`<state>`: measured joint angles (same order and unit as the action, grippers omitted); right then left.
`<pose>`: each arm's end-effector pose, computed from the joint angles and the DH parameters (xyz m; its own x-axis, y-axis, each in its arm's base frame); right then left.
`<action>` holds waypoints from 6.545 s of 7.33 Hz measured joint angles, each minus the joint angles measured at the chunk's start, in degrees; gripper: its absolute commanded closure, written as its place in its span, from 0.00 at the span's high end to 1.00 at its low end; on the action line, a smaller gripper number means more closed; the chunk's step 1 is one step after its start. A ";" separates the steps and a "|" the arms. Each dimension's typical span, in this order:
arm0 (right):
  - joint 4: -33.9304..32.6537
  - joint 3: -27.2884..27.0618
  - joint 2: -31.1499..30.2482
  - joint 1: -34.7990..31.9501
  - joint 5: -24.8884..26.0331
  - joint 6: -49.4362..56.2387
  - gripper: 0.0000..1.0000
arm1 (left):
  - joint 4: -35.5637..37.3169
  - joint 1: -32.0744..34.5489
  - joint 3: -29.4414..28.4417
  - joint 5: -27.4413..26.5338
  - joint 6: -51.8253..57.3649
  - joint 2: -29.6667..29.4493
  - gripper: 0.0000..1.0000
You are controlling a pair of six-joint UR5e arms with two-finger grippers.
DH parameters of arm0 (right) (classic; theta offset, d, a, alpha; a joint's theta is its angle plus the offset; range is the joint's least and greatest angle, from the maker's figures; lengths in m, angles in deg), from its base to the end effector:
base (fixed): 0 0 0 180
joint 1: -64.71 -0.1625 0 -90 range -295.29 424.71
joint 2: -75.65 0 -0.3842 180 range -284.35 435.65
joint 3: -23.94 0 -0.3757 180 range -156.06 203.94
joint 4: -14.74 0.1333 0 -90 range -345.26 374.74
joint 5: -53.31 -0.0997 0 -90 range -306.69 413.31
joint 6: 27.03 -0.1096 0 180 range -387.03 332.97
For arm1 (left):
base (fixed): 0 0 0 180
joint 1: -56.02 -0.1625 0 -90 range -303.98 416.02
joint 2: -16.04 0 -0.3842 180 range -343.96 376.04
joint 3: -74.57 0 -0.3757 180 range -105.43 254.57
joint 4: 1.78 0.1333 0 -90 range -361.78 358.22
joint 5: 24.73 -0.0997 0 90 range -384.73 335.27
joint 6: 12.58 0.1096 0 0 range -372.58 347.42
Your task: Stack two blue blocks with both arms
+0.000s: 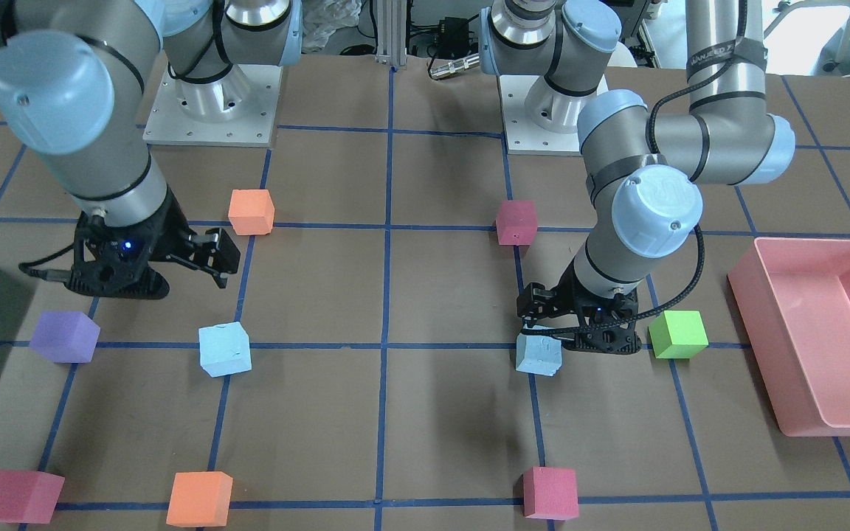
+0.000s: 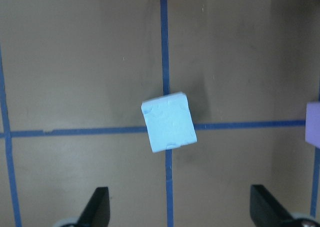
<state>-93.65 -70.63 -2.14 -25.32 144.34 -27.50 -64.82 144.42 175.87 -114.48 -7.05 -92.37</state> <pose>0.1316 -0.5436 0.3228 -0.9998 0.0082 0.0177 0.0077 0.9996 -0.0282 -0.1186 -0.5455 0.2266 -0.9976 0.0682 0.0090 0.0686 0.9965 0.0473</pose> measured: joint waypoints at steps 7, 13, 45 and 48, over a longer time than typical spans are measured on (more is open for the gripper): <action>-29.85 -14.74 10.35 0.09 -0.84 5.50 0.49 | 3.17 0.01 0.84 0.52 -0.13 -5.42 1.00; -18.74 -3.51 11.02 -1.39 -1.87 -1.06 0.00 | 3.73 0.01 0.96 0.56 -0.18 -7.10 1.00; 14.92 17.03 6.92 -3.72 -2.61 -8.09 1.00 | -0.08 11.30 -14.79 3.34 -19.52 -8.09 0.00; 24.60 15.94 -0.20 -0.31 -1.17 -2.94 1.00 | 0.34 16.57 -16.03 1.38 -26.51 -9.60 0.00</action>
<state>-69.05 -54.68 -2.35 -25.63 143.17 -30.43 -64.48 160.99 159.84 -113.10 -33.56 -101.98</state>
